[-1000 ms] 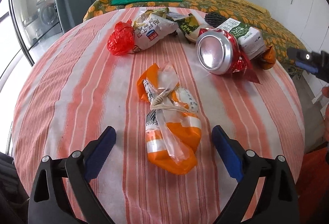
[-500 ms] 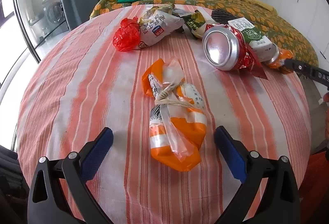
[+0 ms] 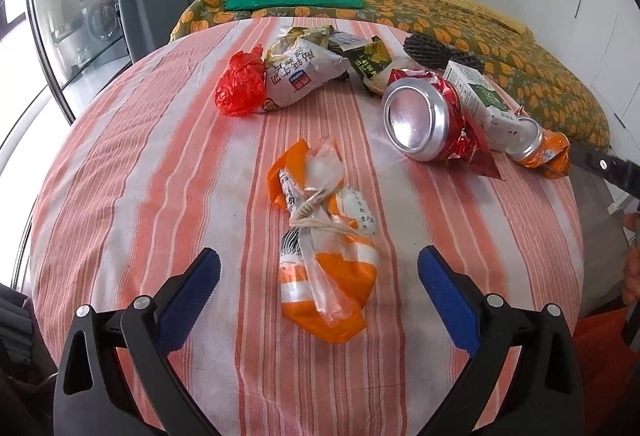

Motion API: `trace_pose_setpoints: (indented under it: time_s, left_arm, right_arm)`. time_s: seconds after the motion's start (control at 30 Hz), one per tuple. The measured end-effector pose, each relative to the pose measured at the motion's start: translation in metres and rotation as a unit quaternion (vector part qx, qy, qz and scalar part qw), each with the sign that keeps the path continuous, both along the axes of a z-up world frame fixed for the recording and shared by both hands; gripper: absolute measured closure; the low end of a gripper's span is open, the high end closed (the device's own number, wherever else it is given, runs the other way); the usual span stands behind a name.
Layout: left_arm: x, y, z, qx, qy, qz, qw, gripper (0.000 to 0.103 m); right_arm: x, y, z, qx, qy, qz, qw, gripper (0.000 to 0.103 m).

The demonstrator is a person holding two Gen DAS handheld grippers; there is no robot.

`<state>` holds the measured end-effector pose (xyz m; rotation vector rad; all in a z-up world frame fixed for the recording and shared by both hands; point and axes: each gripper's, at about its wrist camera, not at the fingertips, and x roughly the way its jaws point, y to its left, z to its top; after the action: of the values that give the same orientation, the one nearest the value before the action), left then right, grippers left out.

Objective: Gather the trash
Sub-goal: 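Close right tool on the orange can and bag while left tool lifts its bag, then carry both items over the blue wastebasket and open both tools to drop them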

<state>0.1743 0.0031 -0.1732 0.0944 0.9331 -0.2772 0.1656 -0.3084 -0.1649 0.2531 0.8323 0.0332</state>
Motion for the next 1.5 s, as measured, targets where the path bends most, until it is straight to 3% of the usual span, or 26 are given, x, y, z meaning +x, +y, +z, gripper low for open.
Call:
trace_pose_setpoints:
  time_s: [0.1, 0.13, 0.17, 0.23, 0.3, 0.57, 0.7, 0.83, 1.0, 1.17, 1.33, 1.47, 1.5]
  left_arm:
    - [0.005, -0.008, -0.002, 0.015, 0.0, -0.009, 0.9998, 0.009]
    - [0.007, -0.009, -0.004, 0.018, 0.003, -0.011, 0.9998, 0.017]
    - [0.009, -0.008, -0.006, 0.018, 0.007, -0.014, 0.9997, 0.023]
    - [0.01, -0.004, -0.007, 0.017, 0.009, -0.019, 0.9996, 0.048]
    - [0.007, 0.003, -0.006, 0.006, 0.004, -0.028, 0.9996, 0.06]
    - [-0.017, 0.016, 0.016, -0.088, -0.008, -0.031, 0.9956, 0.062]
    - [-0.03, -0.026, 0.043, -0.108, -0.015, -0.083, 0.9906, 0.062]
    - [-0.034, -0.094, 0.058, -0.115, 0.001, -0.155, 0.9812, 0.062]
    - [-0.03, -0.208, 0.057, -0.087, 0.024, -0.242, 0.9659, 0.061]
    - [-0.012, -0.304, 0.031, -0.065, 0.063, -0.289, 0.9531, 0.061]
    - [0.007, -0.364, 0.002, -0.046, 0.1, -0.297, 0.9486, 0.061]
    - [0.015, -0.394, -0.012, -0.037, 0.104, -0.301, 0.9471, 0.059]
    - [0.015, -0.397, -0.015, -0.035, 0.102, -0.3, 0.9478, 0.05]
  right_arm:
    - [0.03, 0.002, -0.009, -0.01, 0.031, -0.028, 0.999, 0.016]
    - [0.038, 0.002, -0.015, -0.001, 0.044, -0.029, 0.999, 0.021]
    - [0.042, 0.002, -0.019, 0.006, 0.057, -0.024, 0.998, 0.047]
    - [0.042, -0.001, -0.022, 0.018, 0.061, -0.02, 0.998, 0.047]
    - [0.031, -0.004, -0.016, 0.019, 0.047, -0.018, 0.999, 0.048]
    - [-0.012, -0.027, 0.004, 0.046, 0.011, 0.013, 0.999, 0.048]
    - [-0.027, -0.059, 0.012, 0.062, 0.004, 0.007, 0.998, 0.048]
    - [-0.038, -0.113, 0.01, 0.037, 0.016, -0.032, 0.999, 0.048]
    - [-0.045, -0.176, -0.012, 0.016, 0.06, -0.072, 0.995, 0.047]
    - [-0.043, -0.221, -0.032, 0.02, 0.088, -0.102, 0.991, 0.047]
    - [-0.038, -0.256, -0.047, 0.056, 0.1, -0.13, 0.985, 0.046]
    - [-0.032, -0.277, -0.061, 0.089, 0.108, -0.15, 0.979, 0.043]
    - [-0.029, -0.282, -0.065, 0.101, 0.109, -0.155, 0.977, 0.042]
